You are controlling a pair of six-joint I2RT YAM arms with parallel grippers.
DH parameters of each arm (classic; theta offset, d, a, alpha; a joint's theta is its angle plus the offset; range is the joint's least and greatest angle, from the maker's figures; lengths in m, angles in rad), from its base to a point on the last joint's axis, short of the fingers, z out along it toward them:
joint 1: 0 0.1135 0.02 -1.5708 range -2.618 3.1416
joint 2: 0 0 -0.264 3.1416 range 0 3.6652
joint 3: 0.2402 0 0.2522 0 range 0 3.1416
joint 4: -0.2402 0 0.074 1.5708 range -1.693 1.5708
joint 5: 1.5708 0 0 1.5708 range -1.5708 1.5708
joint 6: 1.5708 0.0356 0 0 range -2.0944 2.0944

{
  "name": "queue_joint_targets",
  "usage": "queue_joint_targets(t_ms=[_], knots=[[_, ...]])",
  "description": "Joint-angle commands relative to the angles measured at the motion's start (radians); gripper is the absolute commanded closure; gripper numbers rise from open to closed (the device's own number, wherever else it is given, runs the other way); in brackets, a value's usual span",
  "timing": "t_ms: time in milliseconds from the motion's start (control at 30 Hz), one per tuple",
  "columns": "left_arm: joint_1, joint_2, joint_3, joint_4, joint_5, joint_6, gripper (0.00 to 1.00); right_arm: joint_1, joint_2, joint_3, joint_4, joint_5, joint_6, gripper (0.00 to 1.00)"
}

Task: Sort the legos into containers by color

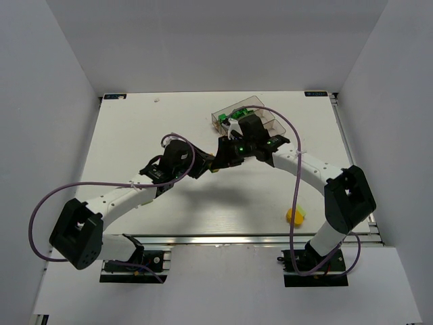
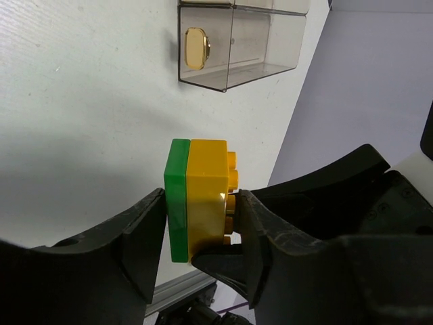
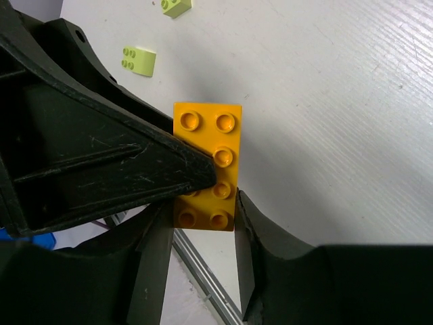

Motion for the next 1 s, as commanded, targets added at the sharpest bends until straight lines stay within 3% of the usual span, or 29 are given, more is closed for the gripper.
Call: queue_joint_targets(t_ms=[0, 33, 133, 300, 333, 400, 467, 500, 567, 600, 633, 700, 967], knots=[[-0.007, -0.041, 0.008, -0.020, -0.034, 0.001, 0.42, -0.001, -0.014, 0.023, 0.048, -0.002, -0.018, 1.00], [-0.007, -0.050, 0.012, -0.030, -0.047, 0.015, 0.32, -0.002, -0.018, 0.022, 0.046, -0.005, -0.021, 1.00], [-0.007, -0.102, 0.034, -0.089, -0.108, 0.061, 0.22, -0.031, -0.028, 0.016, 0.048, -0.041, -0.031, 1.00], [-0.005, -0.236, 0.020, -0.079, -0.206, 0.153, 0.16, -0.160, -0.062, -0.023, 0.101, -0.234, -0.032, 1.00], [-0.005, -0.259, 0.006, -0.039, -0.211, 0.185, 0.16, -0.217, -0.068, -0.032, 0.124, -0.330, -0.025, 1.00], [-0.005, -0.335, -0.059, 0.030, -0.189, 0.222, 0.16, -0.269, -0.077, -0.055, 0.229, -0.450, 0.023, 1.00], [-0.005, -0.375, -0.110, 0.197, -0.142, 0.290, 0.16, -0.320, -0.076, -0.063, 0.315, -0.613, 0.067, 1.00], [-0.005, -0.388, -0.132, 0.244, -0.090, 0.310, 0.16, -0.328, -0.076, -0.072, 0.438, -0.661, 0.102, 1.00], [-0.005, -0.379, -0.153, 0.347, -0.023, 0.365, 0.16, -0.331, -0.074, -0.113, 0.599, -0.774, 0.275, 1.00], [-0.005, -0.363, -0.155, 0.379, 0.063, 0.382, 0.16, -0.329, -0.074, -0.133, 0.814, -0.793, 0.358, 1.00], [-0.005, -0.328, -0.149, 0.430, 0.100, 0.402, 0.16, -0.323, -0.073, -0.186, 0.946, -0.814, 0.544, 1.00], [-0.005, -0.278, -0.150, 0.522, 0.192, 0.416, 0.16, -0.317, -0.065, -0.227, 1.221, -0.818, 0.740, 1.00], [-0.005, -0.259, -0.214, 0.772, 0.263, 0.420, 0.16, -0.312, -0.067, -0.227, 1.396, -0.816, 0.865, 1.00]])
